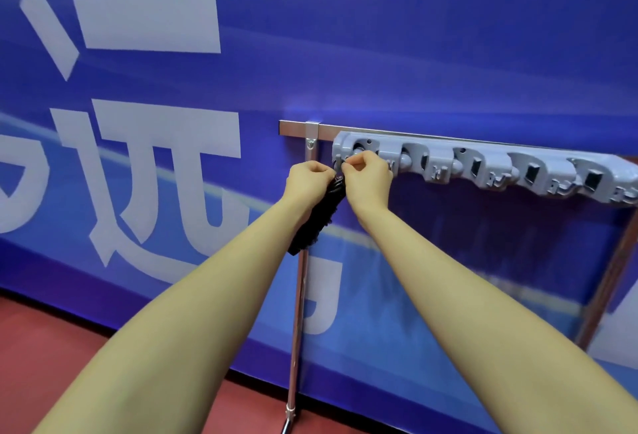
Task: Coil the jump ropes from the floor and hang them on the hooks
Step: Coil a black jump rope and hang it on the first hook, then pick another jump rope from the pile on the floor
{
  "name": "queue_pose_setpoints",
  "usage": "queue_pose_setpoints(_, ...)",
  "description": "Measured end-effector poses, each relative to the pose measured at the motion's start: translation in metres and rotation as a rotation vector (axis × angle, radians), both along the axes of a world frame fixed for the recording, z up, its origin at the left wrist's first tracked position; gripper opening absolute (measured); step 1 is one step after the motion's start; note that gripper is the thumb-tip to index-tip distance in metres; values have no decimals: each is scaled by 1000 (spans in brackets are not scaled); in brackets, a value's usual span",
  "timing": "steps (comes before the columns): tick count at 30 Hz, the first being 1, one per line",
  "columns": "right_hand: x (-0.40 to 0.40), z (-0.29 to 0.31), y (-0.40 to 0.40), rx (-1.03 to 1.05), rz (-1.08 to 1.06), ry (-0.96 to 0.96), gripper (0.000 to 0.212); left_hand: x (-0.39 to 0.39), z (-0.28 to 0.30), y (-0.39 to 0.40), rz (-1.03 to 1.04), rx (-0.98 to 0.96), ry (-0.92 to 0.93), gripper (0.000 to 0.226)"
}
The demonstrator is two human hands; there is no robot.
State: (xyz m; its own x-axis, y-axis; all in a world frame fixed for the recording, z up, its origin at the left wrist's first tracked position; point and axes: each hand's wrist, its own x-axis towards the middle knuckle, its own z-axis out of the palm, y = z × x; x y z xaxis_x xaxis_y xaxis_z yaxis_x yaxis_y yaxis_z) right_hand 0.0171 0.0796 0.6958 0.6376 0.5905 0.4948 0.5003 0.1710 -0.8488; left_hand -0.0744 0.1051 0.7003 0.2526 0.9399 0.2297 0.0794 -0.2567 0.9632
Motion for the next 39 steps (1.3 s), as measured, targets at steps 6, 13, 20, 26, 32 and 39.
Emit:
queue_pose_setpoints(6,-9,-20,-22,5,3,-155,22,-7,-23,-10,79,179,158,32)
queue_pose_setpoints(13,-19,-88,-64,-105,6,-129,24,-34,-84,-53,69,121,232,27)
queue_pose_setpoints(20,-24,-199,-103,-339,85,0,24,-48,-188,-90,-23,-33,356,18)
queue_pose_setpoints(26,-16,-318,-117,-551,125,42,27,-47,-311,-98,-71,-188,475,14)
queue_pose_setpoints(32,7,-451,-112,-740,157,79,24,-30,-443,-89,-133,-357,603,12)
queue_pose_setpoints(39,29,-594,-93,-1004,271,40,21,-23,-586,-65,-212,-440,753,15)
